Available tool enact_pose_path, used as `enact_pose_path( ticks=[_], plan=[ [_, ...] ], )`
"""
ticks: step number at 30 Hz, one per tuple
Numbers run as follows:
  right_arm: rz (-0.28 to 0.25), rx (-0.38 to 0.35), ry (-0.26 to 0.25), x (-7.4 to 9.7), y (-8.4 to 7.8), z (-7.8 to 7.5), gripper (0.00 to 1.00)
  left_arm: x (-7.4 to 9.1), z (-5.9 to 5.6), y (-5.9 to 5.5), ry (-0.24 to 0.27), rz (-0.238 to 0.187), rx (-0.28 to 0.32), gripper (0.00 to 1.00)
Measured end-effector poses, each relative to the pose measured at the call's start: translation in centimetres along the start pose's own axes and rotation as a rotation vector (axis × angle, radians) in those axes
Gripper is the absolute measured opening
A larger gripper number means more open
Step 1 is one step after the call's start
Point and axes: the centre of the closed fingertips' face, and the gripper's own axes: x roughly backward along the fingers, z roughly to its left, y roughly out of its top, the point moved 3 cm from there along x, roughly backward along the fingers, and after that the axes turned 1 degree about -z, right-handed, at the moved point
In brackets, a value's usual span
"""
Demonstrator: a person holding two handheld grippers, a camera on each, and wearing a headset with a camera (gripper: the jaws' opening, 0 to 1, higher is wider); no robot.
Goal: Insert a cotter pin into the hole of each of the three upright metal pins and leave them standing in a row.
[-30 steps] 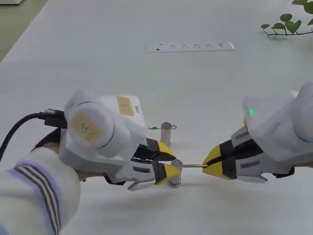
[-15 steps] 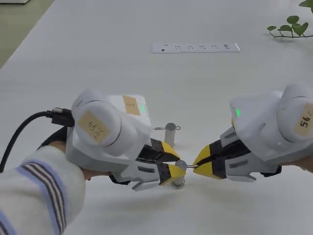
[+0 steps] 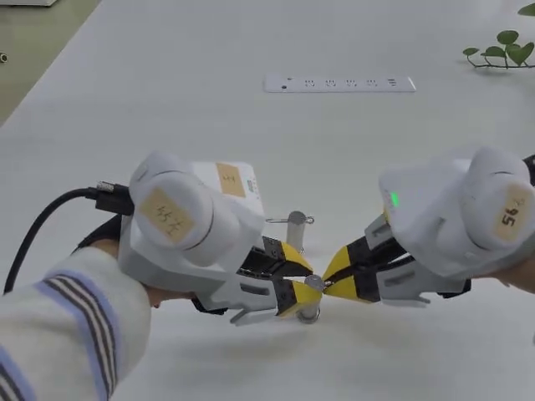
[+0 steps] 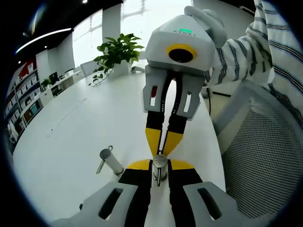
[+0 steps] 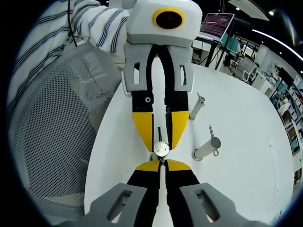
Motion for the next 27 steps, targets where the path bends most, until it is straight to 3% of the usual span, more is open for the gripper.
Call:
enact_pose_path(
  ticks=[2, 6, 9, 14, 16, 20, 23, 27],
  plan=[
    [-0.005, 0.001, -0.004, 0.0, 0.0, 0.0, 0.0, 0.0, 0.0, 0.0, 0.001, -0.001, 0.007, 0.09],
    [-0.014, -0.014, -0.031, 0.0, -0.2, -0.2, 0.16, 0.0, 0.0, 0.0, 0.003, -0.013, 0.0, 0.09],
    [-0.028, -0.053, -0.049, -0.1, -0.6, -0.2, 0.17, 0.3, 0.2, -0.1, 0.006, -0.038, 0.044, 0.1],
    [-0.129, -0.128, -0.054, -0.7, -0.7, 0.5, 0.21, 1.2, 0.4, -0.4, 0.034, -0.067, 0.077, 0.3],
    [-0.161, -0.18, -0.06, -1.0, -0.7, 0.6, 0.21, 1.6, 0.0, -0.5, 0.018, -0.098, 0.149, 0.34],
    [-0.239, -0.28, -0.06, -1.6, -0.5, 0.5, 0.22, 2.2, -0.2, -1.1, 0.03, -0.12, 0.179, 0.52],
    [-0.27, -0.299, -0.057, -1.8, -0.4, 0.5, 0.22, 2.8, -0.6, -1.5, 0.036, -0.156, 0.234, 0.69],
    [-0.309, -0.329, -0.047, -2.2, -0.1, 0.6, 0.23, 3.8, -1.0, -2.0, 0.062, -0.188, 0.272, 0.78]
  ],
)
